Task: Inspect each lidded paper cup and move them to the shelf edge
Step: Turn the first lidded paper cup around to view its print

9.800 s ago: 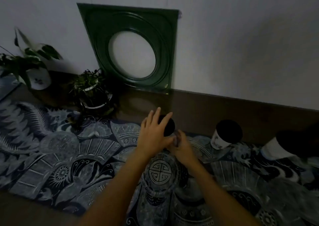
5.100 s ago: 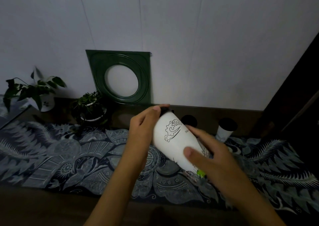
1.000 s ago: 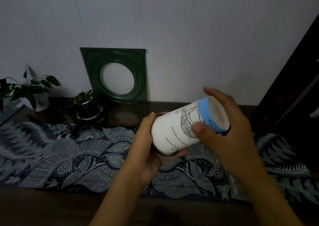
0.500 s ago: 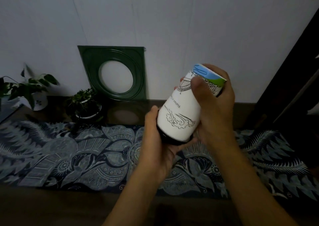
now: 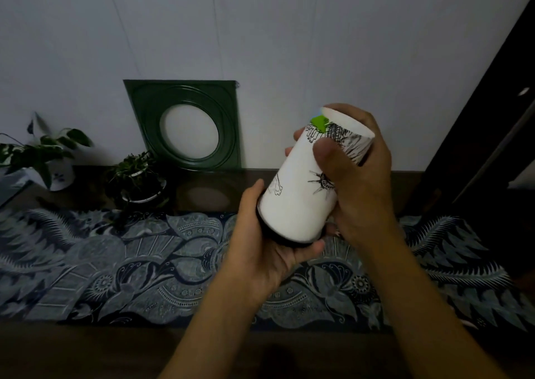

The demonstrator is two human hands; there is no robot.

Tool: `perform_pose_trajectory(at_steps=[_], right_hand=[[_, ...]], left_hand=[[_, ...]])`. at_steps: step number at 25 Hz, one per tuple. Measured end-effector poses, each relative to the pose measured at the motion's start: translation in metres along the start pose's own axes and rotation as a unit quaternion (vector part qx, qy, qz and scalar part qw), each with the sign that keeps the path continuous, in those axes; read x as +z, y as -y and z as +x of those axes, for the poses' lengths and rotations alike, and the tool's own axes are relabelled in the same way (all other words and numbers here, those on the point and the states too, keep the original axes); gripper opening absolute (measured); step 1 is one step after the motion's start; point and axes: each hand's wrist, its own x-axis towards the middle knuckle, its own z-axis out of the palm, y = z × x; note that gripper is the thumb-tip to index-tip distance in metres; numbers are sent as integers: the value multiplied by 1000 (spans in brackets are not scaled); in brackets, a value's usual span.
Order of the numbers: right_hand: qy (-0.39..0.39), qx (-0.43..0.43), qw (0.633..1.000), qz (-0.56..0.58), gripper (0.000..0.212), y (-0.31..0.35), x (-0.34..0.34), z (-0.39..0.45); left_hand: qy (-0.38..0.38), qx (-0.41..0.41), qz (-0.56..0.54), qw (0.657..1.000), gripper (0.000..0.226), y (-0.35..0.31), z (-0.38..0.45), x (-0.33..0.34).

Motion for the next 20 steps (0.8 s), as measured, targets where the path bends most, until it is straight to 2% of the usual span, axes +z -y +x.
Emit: perform_pose_trajectory(at_steps=[3, 5, 6, 8, 11, 13, 14, 16, 17, 20], right_hand=[[-106, -25, 994, 10, 53, -4, 8, -4], [-142, -17, 989, 24, 51, -6, 11, -6], [-141, -15, 990, 28, 52, -6, 10, -6], [-96, -8, 995, 29, 60, -4, 5, -4], [52, -4, 998, 37, 82, 6, -7, 3], [105, 1, 994, 31, 93, 10, -11, 6], [109, 3, 994, 28, 96, 11, -12, 6], [82, -6, 996, 18, 94, 10, -9, 4], [53, -18, 998, 12, 89, 9, -7, 2], [-73, -46, 996, -7, 68, 5, 3, -8]], left_hand=[[-45, 191, 90, 976, 54, 10, 5, 3], [-65, 295, 164, 939, 50, 18, 8, 4], [-75, 318, 178, 928, 47, 19, 9, 4], [-75, 276, 136, 949, 46, 16, 8, 3], [-10, 77, 49, 996, 66, 6, 3, 1], [46, -31, 16, 998, 70, 3, 1, -2], [60, -60, 0, 996, 70, 4, 1, -3], [59, -59, -7, 996, 70, 5, 1, -3], [51, -31, 3, 998, 70, 7, 2, -3], [-12, 126, 76, 989, 61, 13, 6, 1]])
